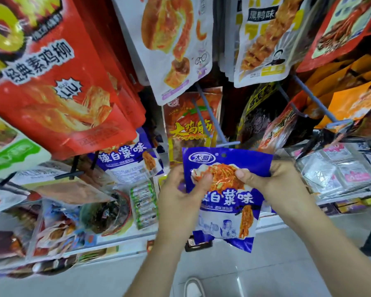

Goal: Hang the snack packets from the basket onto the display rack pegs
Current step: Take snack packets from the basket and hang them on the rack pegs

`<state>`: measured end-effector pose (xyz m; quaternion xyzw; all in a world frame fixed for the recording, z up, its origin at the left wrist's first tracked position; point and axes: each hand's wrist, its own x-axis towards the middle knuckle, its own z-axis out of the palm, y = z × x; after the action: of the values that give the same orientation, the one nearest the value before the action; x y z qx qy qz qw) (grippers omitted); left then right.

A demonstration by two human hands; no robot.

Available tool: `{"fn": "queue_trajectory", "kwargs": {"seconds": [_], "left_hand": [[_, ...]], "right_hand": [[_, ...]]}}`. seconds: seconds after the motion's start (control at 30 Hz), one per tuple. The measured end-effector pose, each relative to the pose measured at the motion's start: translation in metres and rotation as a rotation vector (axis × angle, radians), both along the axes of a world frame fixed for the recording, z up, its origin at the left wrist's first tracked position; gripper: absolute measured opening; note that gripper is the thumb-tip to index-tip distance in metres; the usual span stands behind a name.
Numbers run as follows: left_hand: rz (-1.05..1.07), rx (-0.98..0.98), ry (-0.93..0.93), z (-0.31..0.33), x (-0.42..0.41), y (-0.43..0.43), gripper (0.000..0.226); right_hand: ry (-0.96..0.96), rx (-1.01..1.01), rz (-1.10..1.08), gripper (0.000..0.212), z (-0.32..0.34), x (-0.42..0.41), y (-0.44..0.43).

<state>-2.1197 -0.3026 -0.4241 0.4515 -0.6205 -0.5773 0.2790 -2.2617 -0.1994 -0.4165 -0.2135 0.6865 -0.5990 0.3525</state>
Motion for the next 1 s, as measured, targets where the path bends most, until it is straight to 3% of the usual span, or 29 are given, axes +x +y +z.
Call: {"fn": "queue_trajectory", "kwargs": {"seconds": [0.17,0.4,0.6,0.73,0.93,1.0], "left_hand": [[0.179,0.067,0.029,-0.003,0.031,0.006,0.009],[0.298,0.209,0.135,0.016,0.067,0.003,0.024],[0.240,0.215,0.131,0.037,0.102,-0.004,0.016],[0.160,0.133,0.041,0.045,0.128,-0.020,0.004],[0.095,0.122,0.078,0.063,0.154,-0.050,0.026],[0.105,0.058,0.073,0.066,0.156,-0.059,0.028]], "right_hand": [[-0.047,0.034,0.067,0.004,0.000,0.021,0.002],[0.017,0.045,0.228,0.018,0.004,0.044,-0.005],[0.061,0.062,0.252,0.046,0.010,0.067,-0.019],[0.041,0.074,0.311,0.041,0.018,0.086,-0.035],[0.048,-0.002,0.294,0.029,0.029,0.109,-0.069],[0.099,-0.023,0.292,0.038,0.027,0.115,-0.079]]}}
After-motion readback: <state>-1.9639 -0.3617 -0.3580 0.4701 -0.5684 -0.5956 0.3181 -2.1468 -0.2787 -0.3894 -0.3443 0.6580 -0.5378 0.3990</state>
